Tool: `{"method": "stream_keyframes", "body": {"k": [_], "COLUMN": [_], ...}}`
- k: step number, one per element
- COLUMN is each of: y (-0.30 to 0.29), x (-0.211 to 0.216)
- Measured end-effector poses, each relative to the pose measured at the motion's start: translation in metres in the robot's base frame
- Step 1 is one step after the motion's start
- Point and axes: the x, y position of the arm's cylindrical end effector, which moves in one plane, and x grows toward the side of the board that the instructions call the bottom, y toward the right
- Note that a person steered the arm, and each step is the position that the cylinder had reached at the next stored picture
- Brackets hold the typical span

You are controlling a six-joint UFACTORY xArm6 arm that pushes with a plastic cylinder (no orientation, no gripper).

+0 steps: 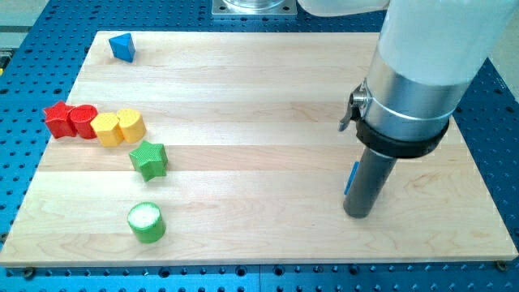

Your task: Slide the blue cube to the center

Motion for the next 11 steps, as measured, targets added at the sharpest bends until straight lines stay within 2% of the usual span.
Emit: {"method": "stream_keyframes", "body": {"k": [1, 2, 3, 4, 5, 6, 7, 8, 9, 10, 11], "y": [0.020, 0.082, 0.072, 0.002, -0.079, 0.001, -0.016, -0.050, -0.056, -0.056, -0.105], "x": [-0.047, -0.053, -0.076, -0.117, -0.132, -0.130, -0.097, -0.099, -0.099, -0.078, -0.105]}}
